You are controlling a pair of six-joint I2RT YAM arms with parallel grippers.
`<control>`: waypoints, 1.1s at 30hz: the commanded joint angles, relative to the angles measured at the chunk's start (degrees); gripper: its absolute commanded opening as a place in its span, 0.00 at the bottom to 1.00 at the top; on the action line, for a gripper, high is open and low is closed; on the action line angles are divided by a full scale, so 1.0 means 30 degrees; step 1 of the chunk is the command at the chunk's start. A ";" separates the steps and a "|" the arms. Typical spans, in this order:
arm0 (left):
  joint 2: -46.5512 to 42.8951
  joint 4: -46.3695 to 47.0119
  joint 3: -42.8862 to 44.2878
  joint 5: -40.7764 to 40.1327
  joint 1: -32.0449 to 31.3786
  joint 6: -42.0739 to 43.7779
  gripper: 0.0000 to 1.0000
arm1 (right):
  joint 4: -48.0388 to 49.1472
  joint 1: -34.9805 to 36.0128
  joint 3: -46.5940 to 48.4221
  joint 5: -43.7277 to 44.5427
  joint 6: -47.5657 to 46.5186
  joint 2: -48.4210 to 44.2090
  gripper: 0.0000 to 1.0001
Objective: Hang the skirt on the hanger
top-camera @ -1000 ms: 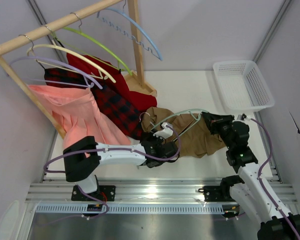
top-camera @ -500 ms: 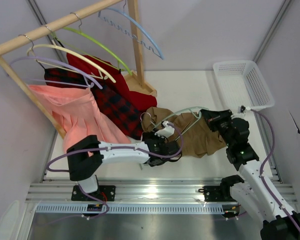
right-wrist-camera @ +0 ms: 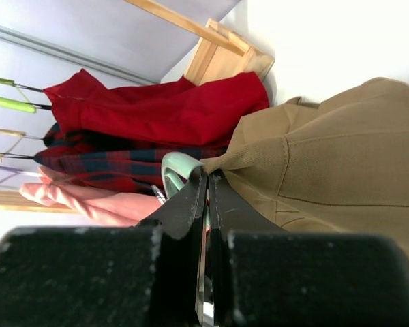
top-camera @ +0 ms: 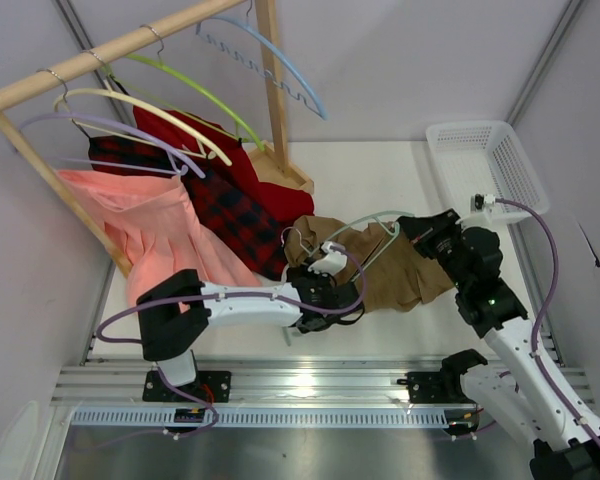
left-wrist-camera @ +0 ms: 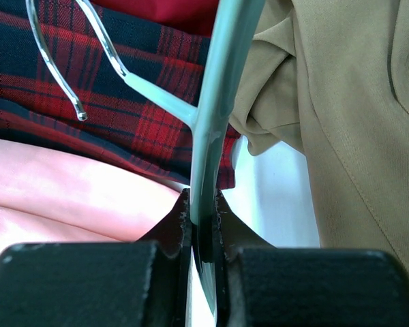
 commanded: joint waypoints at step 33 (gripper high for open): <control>0.1189 -0.3256 -0.1445 -0.0004 -0.0855 0.1434 0.00 | 0.8653 -0.1544 -0.4035 -0.0721 1.1737 -0.1780 0.00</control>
